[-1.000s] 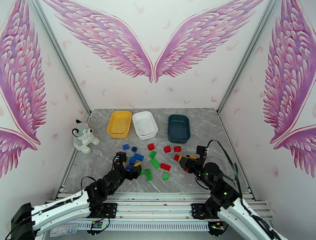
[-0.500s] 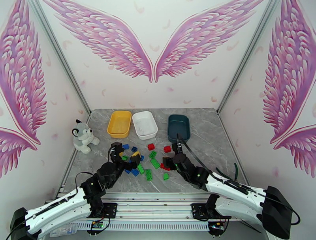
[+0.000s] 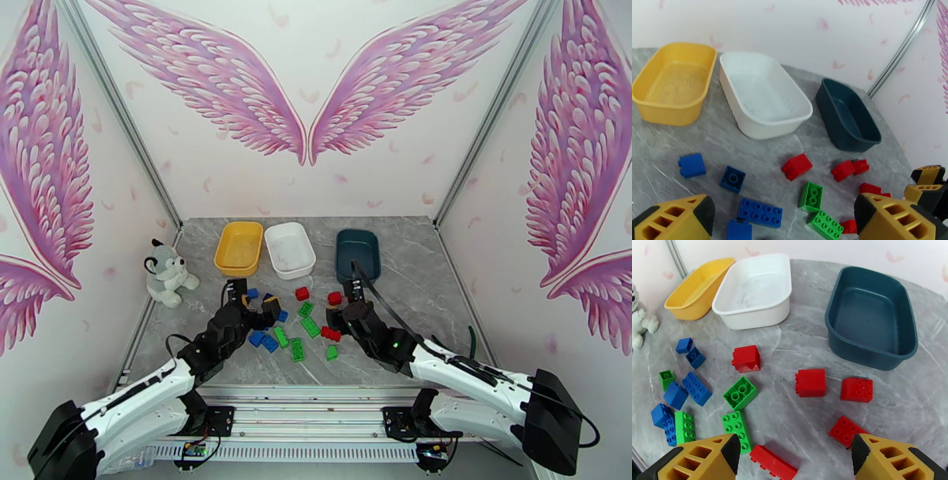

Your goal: Sort the legos into containers by color

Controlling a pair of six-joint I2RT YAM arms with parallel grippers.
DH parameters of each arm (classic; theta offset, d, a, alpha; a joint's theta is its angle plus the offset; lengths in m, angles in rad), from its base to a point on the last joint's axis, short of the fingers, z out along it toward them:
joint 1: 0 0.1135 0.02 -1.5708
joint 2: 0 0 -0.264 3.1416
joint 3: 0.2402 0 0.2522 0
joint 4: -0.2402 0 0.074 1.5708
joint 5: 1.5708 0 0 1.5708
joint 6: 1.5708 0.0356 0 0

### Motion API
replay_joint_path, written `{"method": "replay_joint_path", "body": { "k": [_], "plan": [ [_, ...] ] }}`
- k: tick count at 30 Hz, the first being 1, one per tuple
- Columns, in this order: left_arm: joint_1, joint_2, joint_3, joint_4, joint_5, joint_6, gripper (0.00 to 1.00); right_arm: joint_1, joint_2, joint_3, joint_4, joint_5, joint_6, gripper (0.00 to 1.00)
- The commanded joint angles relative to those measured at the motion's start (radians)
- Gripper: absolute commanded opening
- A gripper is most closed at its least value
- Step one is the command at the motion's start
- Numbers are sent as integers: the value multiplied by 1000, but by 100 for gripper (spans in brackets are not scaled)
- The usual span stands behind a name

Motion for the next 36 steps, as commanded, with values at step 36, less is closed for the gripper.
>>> {"method": "replay_joint_path", "body": {
  "k": [36],
  "plan": [
    [33,-45,-16,191,51,-172,99,213,312,2,-157,-155,292,63]
  ]
}}
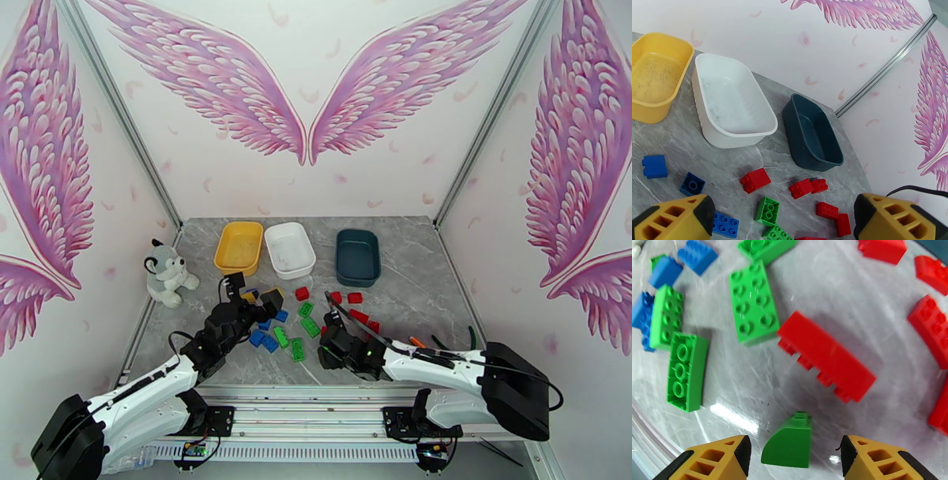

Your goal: Sort the legos into containers by color

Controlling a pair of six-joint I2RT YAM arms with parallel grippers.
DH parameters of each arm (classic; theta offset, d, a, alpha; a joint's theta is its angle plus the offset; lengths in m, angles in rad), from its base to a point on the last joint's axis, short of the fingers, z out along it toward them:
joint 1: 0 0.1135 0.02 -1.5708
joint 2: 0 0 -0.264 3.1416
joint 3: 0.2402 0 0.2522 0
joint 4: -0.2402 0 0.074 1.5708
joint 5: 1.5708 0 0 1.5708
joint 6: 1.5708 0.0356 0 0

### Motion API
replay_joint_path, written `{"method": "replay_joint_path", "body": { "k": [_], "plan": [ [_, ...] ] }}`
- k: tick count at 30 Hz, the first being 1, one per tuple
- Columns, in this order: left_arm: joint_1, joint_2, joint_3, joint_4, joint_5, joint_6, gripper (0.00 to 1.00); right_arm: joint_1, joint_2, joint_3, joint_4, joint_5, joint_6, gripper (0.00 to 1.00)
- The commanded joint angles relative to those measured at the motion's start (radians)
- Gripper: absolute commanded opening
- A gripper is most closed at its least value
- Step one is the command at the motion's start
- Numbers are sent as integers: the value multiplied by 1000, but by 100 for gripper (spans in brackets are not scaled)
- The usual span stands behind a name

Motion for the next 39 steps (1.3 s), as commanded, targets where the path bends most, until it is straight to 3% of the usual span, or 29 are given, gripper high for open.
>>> {"method": "replay_joint_path", "body": {
  "k": [1,7,12,19,23,27,30,33,39],
  "plan": [
    [6,-10,-14,31,-9,-7,99,34,75,64,-19,70,55,62],
    [12,33,17,18,22,1,99,69,164,108,-46,121,92,57],
    [36,100,95,-55,119,19,99,83,163,115,-67,149,113,56],
    [47,201,270,-277,238,77,99,82,119,84,-67,153,121,36],
    [55,297,410,-475,270,88,99,82,77,61,-58,148,121,31],
    [63,358,447,-395,442,146,99,83,0,41,-85,179,124,28],
    [61,337,408,-299,496,152,99,81,-78,42,-132,230,123,27],
    [73,291,414,-368,569,233,99,79,-153,58,-174,291,109,27],
    [73,124,279,-289,556,304,99,-3,-228,137,-164,320,12,26]
  ]
}}
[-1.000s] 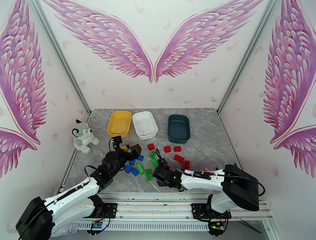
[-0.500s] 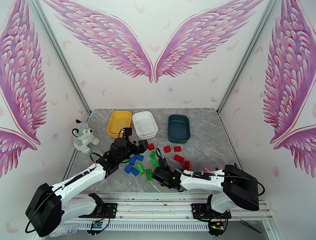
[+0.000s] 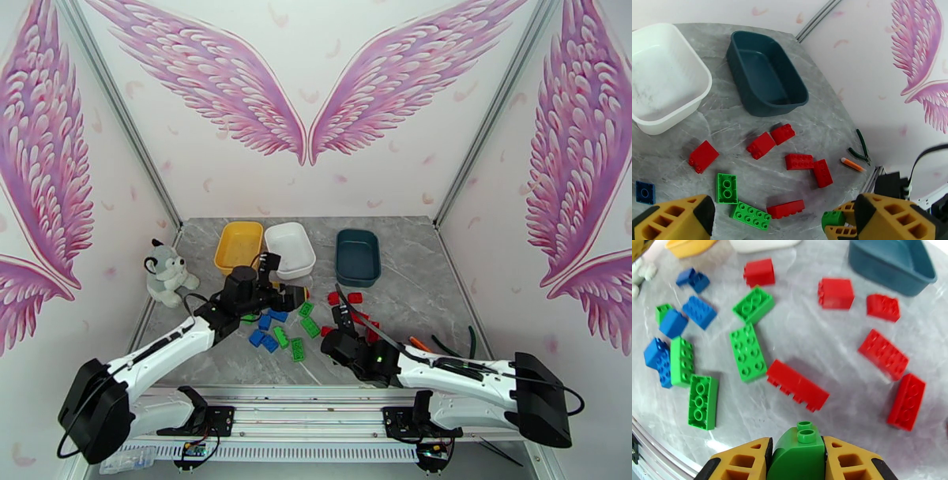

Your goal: Sort the legos into containers by color

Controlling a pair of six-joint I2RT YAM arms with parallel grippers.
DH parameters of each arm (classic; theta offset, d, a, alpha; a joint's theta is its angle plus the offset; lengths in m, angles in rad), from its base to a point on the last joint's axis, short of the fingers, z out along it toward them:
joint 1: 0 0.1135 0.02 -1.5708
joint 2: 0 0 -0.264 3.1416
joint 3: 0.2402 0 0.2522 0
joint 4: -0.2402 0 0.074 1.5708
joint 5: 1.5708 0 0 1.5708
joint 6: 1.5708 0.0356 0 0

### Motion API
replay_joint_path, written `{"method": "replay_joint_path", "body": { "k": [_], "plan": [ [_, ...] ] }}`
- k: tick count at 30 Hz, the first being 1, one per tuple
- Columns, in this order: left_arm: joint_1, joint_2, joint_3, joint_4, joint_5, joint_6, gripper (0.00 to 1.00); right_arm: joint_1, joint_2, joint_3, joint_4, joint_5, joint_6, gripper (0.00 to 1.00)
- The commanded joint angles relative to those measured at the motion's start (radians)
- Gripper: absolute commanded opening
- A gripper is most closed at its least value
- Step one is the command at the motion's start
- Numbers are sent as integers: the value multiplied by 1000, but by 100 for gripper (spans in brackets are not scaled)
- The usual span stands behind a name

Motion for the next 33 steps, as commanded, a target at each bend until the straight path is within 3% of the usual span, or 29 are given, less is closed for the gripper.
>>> {"method": "replay_joint_path", "body": {
  "k": [1,6,11,19,24,27,30,33],
  "plan": [
    [3,-85,-60,30,27,92,99,-79,-13,76,8,30,-78,25],
    [-21,-128,-110,62,-56,165,99,-283,67,203,79,-78,-175,27],
    [-91,-143,-105,15,-196,230,99,-464,263,429,73,-117,-243,26],
    [-95,-58,-64,-1,-95,254,99,-665,633,771,1,-205,-247,26],
    [-96,-10,-13,-45,-157,240,99,-729,778,898,-39,-256,-243,35],
    [-95,27,31,-92,-235,208,99,-746,833,951,-76,-253,-244,47],
    [-102,58,79,-110,-167,283,99,-751,830,951,-83,-248,-242,61],
    [-124,67,107,-141,-181,305,99,-752,816,971,-140,-212,-224,65]
  ]
}}
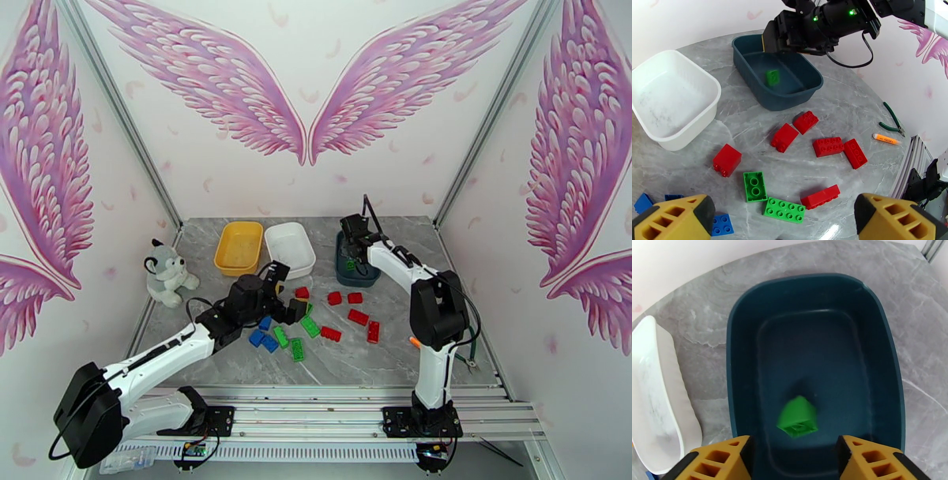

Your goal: Sort the legos into containers by color

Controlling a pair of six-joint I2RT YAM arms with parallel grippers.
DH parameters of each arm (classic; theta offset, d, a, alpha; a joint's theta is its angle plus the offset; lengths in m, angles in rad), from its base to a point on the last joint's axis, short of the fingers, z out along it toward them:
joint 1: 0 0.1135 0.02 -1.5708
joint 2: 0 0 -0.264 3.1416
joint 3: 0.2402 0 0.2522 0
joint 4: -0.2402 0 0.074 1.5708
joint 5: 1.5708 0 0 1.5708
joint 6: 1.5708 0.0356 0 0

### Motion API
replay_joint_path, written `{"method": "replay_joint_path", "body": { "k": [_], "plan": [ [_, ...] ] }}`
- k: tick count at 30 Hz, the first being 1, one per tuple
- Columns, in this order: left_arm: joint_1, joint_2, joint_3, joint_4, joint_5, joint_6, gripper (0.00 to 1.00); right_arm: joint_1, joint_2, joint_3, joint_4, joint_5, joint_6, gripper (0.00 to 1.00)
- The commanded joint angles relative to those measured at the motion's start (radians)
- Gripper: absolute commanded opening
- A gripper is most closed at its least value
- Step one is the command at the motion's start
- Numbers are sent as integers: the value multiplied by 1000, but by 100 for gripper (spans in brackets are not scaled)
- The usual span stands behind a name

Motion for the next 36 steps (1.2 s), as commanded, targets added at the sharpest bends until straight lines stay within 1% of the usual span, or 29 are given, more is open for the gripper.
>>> {"method": "replay_joint_path", "body": {
  "k": [1,2,4,6,8,10,11,13,15,16,17,20,22,23,25,28,30,32,35,36],
  "plan": [
    [-32,10,61,-69,-14,57,99,0,-23,56,-101,48,29,65],
    [-42,12,73,-90,-25,67,99,0,-33,62,-131,73,48,65],
    [-51,12,91,-112,-33,72,99,0,-58,72,-181,79,44,66],
    [-52,4,92,-114,-29,67,99,8,-98,46,-198,94,36,68],
    [-50,-6,82,-104,-39,36,99,25,-175,-54,-135,134,25,71],
    [-49,-14,72,-94,-40,40,99,49,-281,-205,-10,180,18,72],
    [-48,-19,57,-79,-42,38,99,56,-343,-284,65,145,-6,72],
    [-47,-33,27,-47,-14,47,99,59,-447,-392,127,4,-48,73],
    [-49,-51,7,-20,3,53,99,81,-522,-470,164,-44,-57,72],
    [-50,-66,-8,-10,-6,52,99,107,-570,-519,201,-55,-76,75],
    [-50,-84,-26,3,-17,52,99,147,-609,-559,219,-36,-90,100],
    [-32,-145,-75,19,-85,36,99,272,-678,-613,193,40,-99,99],
    [2,-192,-120,48,-90,10,99,355,-711,-661,203,73,-97,99],
    [16,-217,-144,66,-90,-3,99,387,-723,-683,211,69,-93,99],
    [31,-296,-197,89,-139,-28,99,448,-725,-712,202,59,-71,99],
    [46,-414,-267,109,-182,-52,99,543,-713,-739,174,118,-32,99],
    [59,-468,-283,78,-237,-86,99,595,-701,-750,152,141,-1,99],
    [72,-514,-320,62,-317,-158,99,646,-683,-766,156,133,21,99],
    [92,-546,-354,70,-309,-184,99,715,-641,-786,178,117,52,100],
    [95,-546,-354,60,-311,-185,99,731,-620,-788,183,105,62,97]
  ]
}}
